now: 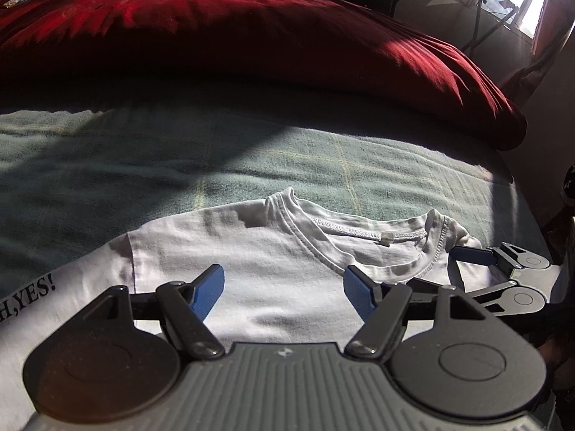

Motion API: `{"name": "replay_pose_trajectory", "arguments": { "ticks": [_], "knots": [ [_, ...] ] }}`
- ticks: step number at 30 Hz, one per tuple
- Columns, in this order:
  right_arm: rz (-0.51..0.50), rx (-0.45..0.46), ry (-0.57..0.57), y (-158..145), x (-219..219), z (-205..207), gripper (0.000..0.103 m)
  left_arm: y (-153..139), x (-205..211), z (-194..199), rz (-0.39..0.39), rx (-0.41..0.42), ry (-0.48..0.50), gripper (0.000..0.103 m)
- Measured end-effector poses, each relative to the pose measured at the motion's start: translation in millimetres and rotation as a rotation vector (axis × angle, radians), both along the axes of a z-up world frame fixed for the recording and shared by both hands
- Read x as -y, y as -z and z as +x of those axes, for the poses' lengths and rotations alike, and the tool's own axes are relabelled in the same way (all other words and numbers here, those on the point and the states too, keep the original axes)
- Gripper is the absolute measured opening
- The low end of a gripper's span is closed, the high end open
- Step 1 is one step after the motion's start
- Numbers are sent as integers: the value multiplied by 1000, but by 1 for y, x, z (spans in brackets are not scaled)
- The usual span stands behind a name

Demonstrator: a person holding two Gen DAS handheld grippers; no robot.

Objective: Fold clothes

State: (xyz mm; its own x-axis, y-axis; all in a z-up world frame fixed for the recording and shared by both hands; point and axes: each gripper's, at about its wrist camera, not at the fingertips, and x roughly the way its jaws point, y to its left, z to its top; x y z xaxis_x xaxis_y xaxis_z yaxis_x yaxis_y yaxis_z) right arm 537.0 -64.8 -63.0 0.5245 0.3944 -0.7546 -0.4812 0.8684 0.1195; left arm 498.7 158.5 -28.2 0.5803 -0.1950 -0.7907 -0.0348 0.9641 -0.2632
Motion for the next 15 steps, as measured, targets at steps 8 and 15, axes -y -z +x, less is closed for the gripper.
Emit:
{"name": "replay_pose_trajectory", "arguments": {
  "ticks": [8, 15],
  "knots": [
    [-43, 17, 84, 12, -32, 39, 103, -1, -10, -6, -3, 1, -36, 73],
    [-52, 74, 180, -31, 7, -23, 103, -13, -8, -3, 7, 32, -22, 73]
  ]
}}
